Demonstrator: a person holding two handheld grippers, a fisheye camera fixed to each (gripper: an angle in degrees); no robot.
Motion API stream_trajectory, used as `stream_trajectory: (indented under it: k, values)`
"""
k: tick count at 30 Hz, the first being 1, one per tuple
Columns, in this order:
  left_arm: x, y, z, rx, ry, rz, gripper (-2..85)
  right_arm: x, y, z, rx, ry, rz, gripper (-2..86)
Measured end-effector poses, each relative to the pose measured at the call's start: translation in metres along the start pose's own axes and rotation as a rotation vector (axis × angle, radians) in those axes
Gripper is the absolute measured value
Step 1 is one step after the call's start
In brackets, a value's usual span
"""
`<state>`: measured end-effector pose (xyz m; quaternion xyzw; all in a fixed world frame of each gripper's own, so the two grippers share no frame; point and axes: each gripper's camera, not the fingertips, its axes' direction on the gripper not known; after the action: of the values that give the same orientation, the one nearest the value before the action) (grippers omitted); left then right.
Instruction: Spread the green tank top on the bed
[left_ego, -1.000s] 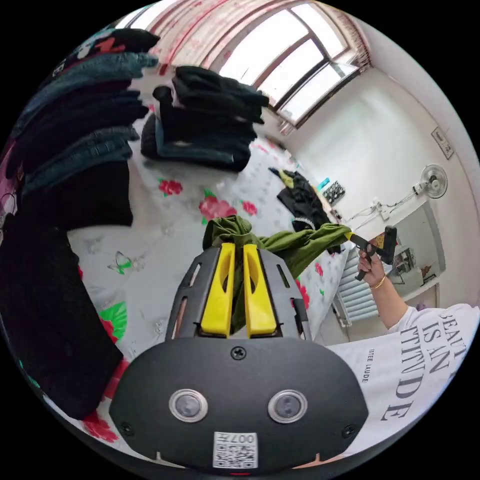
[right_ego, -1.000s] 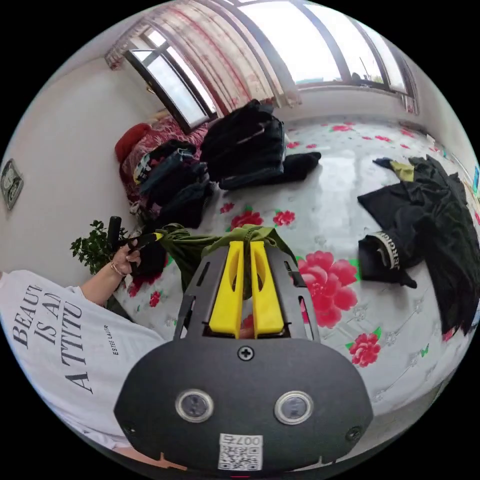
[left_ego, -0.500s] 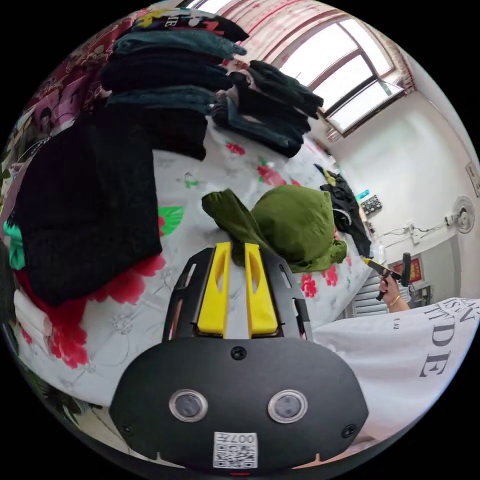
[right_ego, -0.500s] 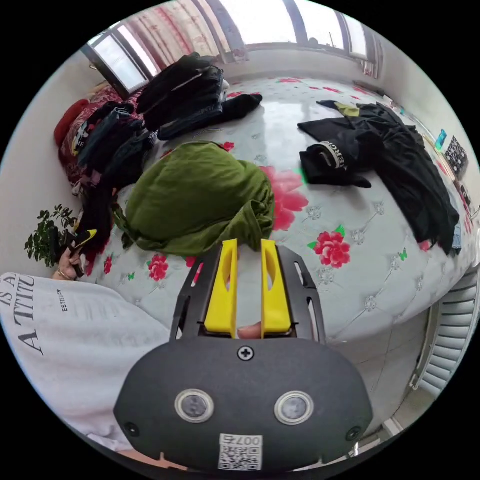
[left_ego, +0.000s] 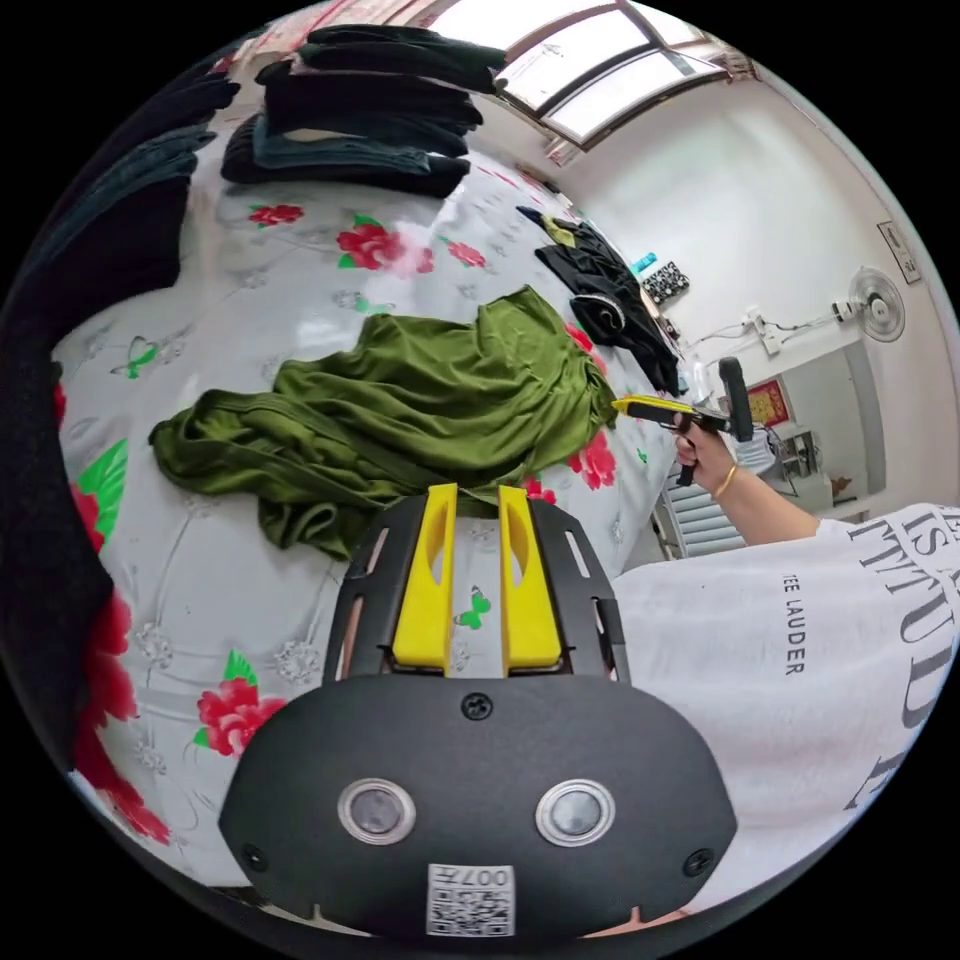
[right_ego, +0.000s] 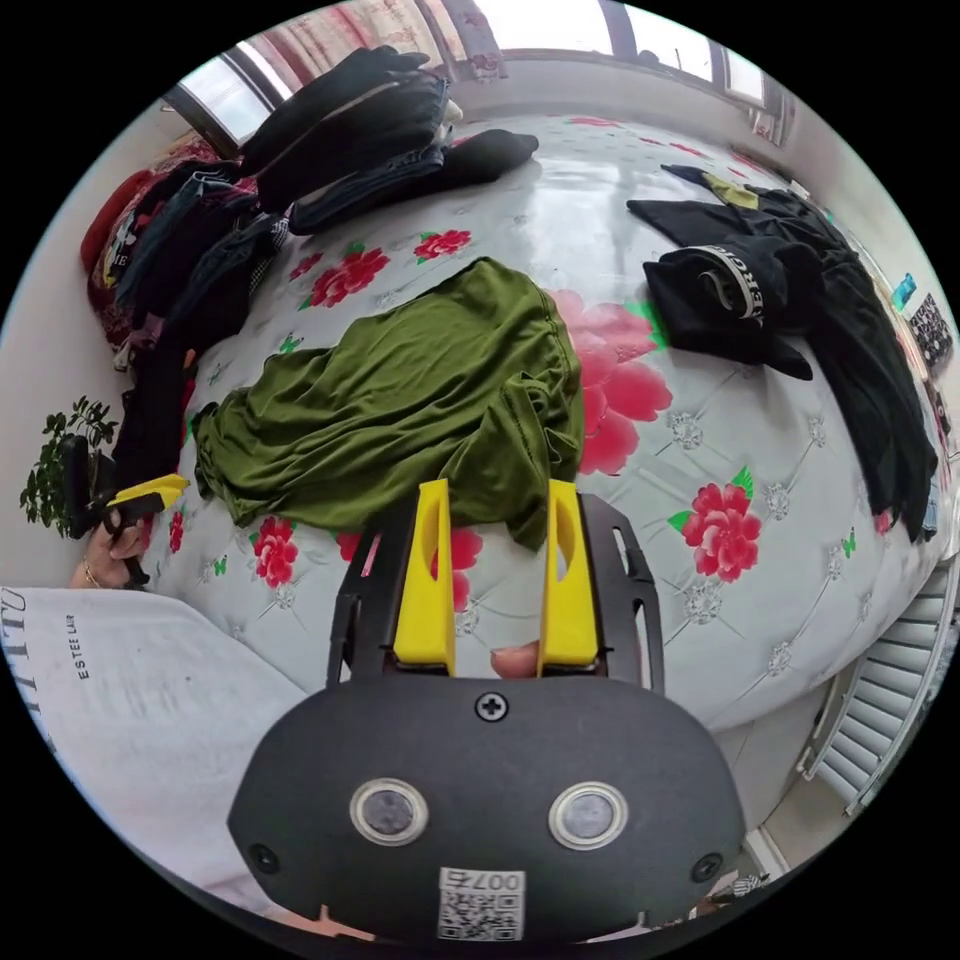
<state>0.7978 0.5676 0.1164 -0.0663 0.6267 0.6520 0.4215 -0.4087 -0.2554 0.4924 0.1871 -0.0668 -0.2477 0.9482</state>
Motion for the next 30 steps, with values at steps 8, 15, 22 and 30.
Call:
stream_trajectory:
  k: [8,15,22,30]
  values:
    - [0.043,-0.03,0.027,-0.035,0.044,0.129,7.7,-0.045,-0.002,0.013,-0.011,-0.093,-0.142,0.8]
    - [0.051,-0.037,0.026,-0.05,0.003,0.159,8.1,-0.162,0.034,0.004,-0.117,-0.556,-0.44,1.4]
    - [0.062,-0.029,0.037,-0.107,0.023,0.143,9.7,-0.188,0.037,-0.007,-0.204,-0.501,-0.549,3.8]
    - [0.065,-0.005,0.036,-0.184,-0.058,0.083,10.0,-0.021,-0.021,-0.067,0.03,-0.233,-0.061,6.2]
